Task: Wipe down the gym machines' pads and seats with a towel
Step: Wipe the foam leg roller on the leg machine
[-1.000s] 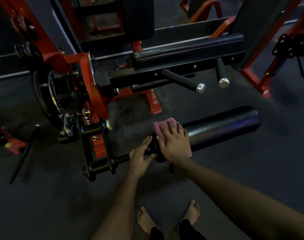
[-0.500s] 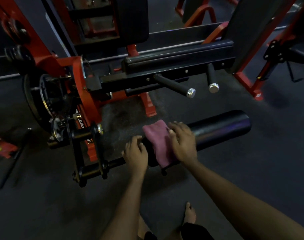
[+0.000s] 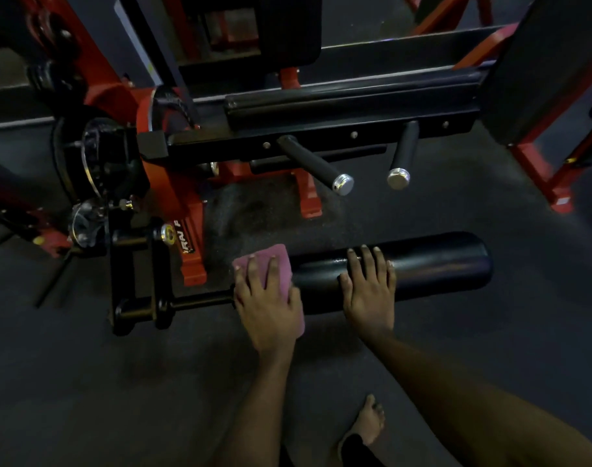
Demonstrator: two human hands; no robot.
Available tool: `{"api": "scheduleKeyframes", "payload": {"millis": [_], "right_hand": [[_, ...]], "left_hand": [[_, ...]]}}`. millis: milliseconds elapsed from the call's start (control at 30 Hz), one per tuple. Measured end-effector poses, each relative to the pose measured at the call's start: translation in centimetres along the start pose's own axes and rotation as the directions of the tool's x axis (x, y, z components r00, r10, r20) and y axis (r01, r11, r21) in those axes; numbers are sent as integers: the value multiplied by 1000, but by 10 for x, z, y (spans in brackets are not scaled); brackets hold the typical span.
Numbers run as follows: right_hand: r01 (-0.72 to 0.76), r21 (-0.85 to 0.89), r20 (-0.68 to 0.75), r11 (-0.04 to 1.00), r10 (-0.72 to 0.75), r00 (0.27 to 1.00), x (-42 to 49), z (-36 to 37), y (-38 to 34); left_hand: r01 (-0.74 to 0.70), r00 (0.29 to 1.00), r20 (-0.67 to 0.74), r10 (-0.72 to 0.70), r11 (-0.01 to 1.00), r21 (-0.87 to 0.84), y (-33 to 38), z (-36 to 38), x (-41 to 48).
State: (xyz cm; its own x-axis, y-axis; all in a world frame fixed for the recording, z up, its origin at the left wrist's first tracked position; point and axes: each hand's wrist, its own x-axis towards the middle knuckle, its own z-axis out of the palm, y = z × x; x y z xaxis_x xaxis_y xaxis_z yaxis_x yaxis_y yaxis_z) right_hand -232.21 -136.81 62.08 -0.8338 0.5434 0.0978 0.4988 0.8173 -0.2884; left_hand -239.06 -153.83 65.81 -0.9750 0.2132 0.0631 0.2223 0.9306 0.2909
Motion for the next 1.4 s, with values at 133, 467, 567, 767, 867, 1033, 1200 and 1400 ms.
{"api": "scheduleKeyframes", "payload": {"millis": [133,467,567,767,867,1033,1200,1400], "right_hand": [[24,34,16,999,-25,1000,-4,1,5],[56,15,-11,998,-56,998,-30,21,22],[33,17,-11,999,-33,999,-31,20,18],[31,15,-12,999,-31,999,-33,18,17],[38,62,3,997,-38,999,-32,13,20],[127,106,15,986,-130,991,-28,-9,41],[80,155,5,985,-82,997,-29,-9,36],[110,149,20,983,-114,993,-27,-13,40]], "left_hand": [[136,991,18,-136,989,-55,-6,-5,31],[-107,994,6,107,993,43,8,-2,4],[11,997,73,-7,999,-49,-18,-12,41],[-57,998,8,57,998,-29,35,1,21],[-261,963,48,265,962,-86,46,1,8],[-177,980,89,179,984,-35,-17,-9,48],[13,997,80,-12,1000,-5,48,-6,29],[-405,902,149,405,914,-30,25,-8,38]]}}
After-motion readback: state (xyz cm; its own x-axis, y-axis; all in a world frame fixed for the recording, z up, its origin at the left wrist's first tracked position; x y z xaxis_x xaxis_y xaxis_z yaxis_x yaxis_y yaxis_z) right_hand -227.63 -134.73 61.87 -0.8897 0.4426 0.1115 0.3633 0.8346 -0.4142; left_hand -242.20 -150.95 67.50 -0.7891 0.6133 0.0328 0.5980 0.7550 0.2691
